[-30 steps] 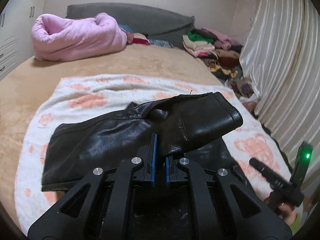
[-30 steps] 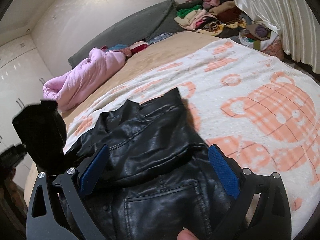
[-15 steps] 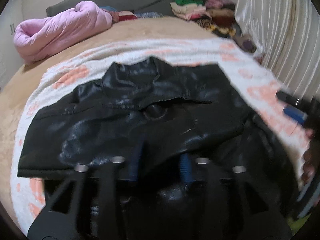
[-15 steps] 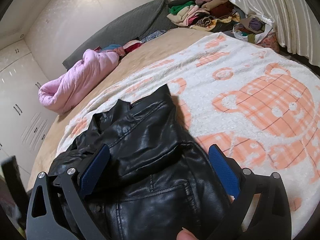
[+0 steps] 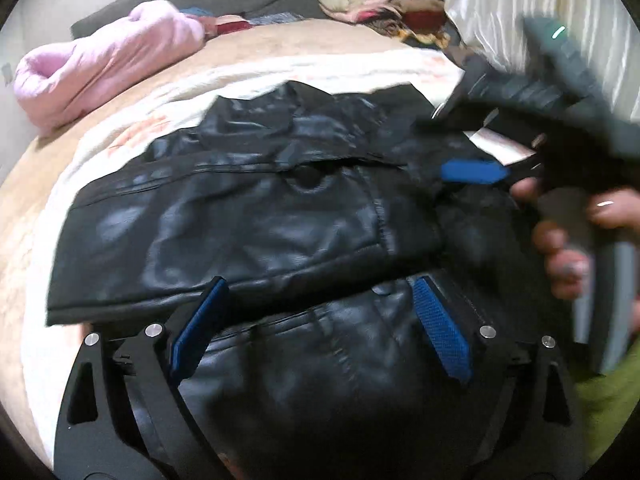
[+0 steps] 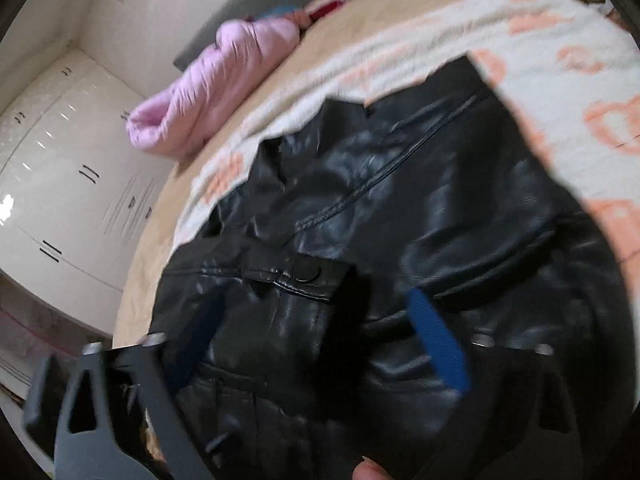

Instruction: Fold large clothes

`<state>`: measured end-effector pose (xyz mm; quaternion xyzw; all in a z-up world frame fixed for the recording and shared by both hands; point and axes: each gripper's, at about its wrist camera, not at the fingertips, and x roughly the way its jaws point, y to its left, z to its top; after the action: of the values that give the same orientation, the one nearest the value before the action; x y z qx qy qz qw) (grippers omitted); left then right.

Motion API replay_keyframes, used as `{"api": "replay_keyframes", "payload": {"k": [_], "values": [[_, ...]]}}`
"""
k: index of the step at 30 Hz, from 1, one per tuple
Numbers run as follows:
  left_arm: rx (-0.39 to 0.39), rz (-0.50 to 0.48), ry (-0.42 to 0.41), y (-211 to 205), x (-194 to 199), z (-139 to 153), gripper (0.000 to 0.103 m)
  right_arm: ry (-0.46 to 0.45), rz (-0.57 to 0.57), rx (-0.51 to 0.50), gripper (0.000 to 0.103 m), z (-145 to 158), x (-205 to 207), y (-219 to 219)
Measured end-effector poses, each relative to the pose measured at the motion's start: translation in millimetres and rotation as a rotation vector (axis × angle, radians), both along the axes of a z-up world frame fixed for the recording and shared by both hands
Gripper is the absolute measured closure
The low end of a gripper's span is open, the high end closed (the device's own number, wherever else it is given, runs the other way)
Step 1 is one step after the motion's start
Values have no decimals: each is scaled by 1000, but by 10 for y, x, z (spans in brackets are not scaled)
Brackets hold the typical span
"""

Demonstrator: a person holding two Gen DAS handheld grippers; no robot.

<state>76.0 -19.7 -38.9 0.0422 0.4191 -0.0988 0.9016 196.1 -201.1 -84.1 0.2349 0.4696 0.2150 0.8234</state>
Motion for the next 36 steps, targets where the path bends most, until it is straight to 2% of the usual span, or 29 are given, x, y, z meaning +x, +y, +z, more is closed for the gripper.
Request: {"api": "replay_keyframes", "payload": {"k": [4,6,7,9,11,13,15,18,20,22,26,33,36], "values": [[-50,104,-41,501,-21,226,14,71,9,16,33,-132,193,199],[-65,200,-72,855,-2,348,13,65,8,-21,55,-133,221,280],[-79,244,-77,1009,8,385,10,43,20,-31,59,-98,217,318],[-119,342,-80,1351,34,450,10,-47,46,-67,78,80,166,418],[-176,437,-74,1723,58,493,10,-180,77,-135,83,377,93,541],[-202,503,-71,1958,52,515,10,-263,106,-139,94,620,81,627],[-244,550,-76,2157,55,558,10,-355,142,-158,94,943,63,688],[-268,577,-97,2272,73,631,10,-495,164,-241,94,1378,-4,673],[-278,573,-104,2292,114,651,10,-555,156,-293,94,1552,-22,574],[-283,563,-99,2228,192,645,10,-576,138,-342,94,1612,-8,465],[-283,509,-79,2044,404,595,10,-516,111,-370,94,1442,81,224],[-252,385,-11,1580,865,402,10,-448,87,-389,94,1074,98,93],[-245,353,9,1461,1001,318,25,-431,83,-393,94,1016,113,110]]}}
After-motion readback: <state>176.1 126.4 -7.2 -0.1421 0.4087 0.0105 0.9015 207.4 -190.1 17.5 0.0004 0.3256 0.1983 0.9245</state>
